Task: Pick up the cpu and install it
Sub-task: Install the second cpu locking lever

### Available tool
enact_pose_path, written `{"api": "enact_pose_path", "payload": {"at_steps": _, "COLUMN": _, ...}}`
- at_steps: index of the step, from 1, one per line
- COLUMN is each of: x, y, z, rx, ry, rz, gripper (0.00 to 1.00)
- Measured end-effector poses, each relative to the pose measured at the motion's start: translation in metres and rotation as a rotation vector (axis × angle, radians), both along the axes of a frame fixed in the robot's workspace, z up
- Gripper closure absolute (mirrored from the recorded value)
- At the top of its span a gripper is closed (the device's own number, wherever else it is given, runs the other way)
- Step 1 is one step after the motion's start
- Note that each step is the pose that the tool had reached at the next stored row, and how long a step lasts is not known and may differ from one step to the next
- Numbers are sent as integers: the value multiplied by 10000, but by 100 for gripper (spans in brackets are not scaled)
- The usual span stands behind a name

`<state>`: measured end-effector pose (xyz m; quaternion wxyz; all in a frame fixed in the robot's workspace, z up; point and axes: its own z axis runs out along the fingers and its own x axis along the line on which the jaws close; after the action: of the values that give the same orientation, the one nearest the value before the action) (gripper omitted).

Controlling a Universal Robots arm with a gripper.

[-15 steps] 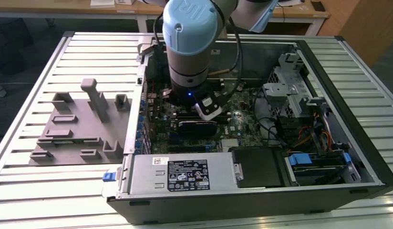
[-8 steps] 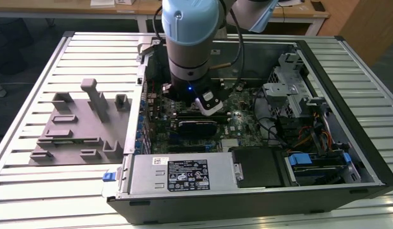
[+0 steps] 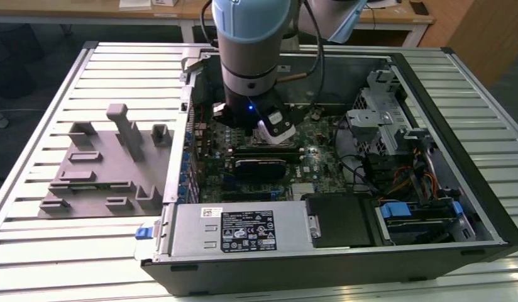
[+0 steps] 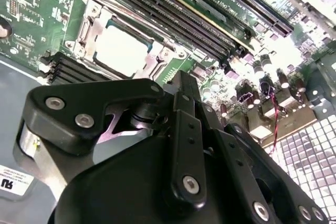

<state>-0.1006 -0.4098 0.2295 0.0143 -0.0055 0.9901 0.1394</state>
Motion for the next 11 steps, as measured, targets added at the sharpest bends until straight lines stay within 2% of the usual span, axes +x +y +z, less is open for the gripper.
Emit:
{"api": "enact_pose_path", "payload": {"at_steps": 2, "x": 9, "y": 9, "z": 0, "rx": -94, "ry": 1, "rz": -12, "gripper": 89}}
{"api": "enact_pose_path", "payload": {"at_steps": 7, "x": 49, "y": 57, "z": 0, "rx": -432, "ry": 0, "rz": -61, "gripper": 89}}
{"api": "enact_pose_path", "payload": {"at_steps": 9, "x": 60, "y": 104, "z": 0, "rx": -503, "ry": 0, "rz": -61, "gripper": 89}}
{"api": "enact_pose_path", "payload": {"at_steps": 11, "x": 71, "y": 169, "z": -3, "rx": -542, "ry": 0, "rz": -61, "gripper": 89}}
